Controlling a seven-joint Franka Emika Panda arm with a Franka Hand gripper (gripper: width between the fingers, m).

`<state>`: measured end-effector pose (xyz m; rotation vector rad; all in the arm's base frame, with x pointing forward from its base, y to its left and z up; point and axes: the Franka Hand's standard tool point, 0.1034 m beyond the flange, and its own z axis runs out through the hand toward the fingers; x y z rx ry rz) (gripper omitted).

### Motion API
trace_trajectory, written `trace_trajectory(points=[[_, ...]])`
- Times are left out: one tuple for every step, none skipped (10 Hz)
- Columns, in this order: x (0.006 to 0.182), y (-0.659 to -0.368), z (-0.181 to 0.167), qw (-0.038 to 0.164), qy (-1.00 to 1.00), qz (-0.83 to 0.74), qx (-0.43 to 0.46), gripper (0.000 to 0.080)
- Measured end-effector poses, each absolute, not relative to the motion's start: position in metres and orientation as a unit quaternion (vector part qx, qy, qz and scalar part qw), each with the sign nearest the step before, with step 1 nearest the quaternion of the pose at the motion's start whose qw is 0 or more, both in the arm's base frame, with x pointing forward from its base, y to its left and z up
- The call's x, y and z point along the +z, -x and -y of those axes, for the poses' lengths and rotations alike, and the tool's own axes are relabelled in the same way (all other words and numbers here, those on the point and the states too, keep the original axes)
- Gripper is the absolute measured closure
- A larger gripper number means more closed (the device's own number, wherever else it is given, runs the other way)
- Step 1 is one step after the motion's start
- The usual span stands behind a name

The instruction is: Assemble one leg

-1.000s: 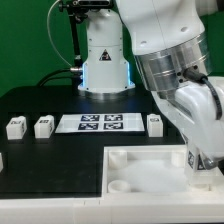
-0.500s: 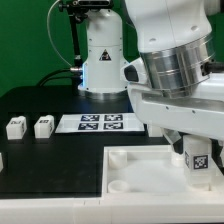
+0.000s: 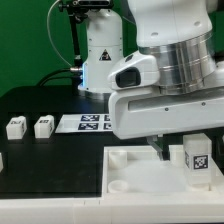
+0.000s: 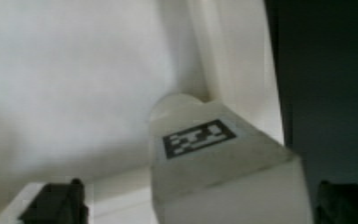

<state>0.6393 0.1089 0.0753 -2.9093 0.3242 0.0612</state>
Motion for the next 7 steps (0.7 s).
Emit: trace_trajectory(points=[[0.0747, -0.6390, -0.1089, 0.107, 0.985, -0.134, 0.024, 0.0150], [0.0747, -0.6391, -0.1085, 0.107, 0.986, -0.130, 0.023, 0.0249], [0.0747, -0.6391, -0.1086, 0.107, 0.986, -0.130, 0.023, 0.0432], [0.0747, -0.6391, -0.1085, 0.107, 0.986, -0.130, 0.023, 0.0432], [0.0747, -0.6392, -0.1081, 0.106, 0.986, -0.130, 0.023, 0.0506], [0.0751, -0.6400, -0.1080, 0.107, 0.984, -0.143, 0.024, 0.0506], [0.0756, -0.6414, -0.1073, 0.108, 0.979, -0.172, 0.027, 0.0506]])
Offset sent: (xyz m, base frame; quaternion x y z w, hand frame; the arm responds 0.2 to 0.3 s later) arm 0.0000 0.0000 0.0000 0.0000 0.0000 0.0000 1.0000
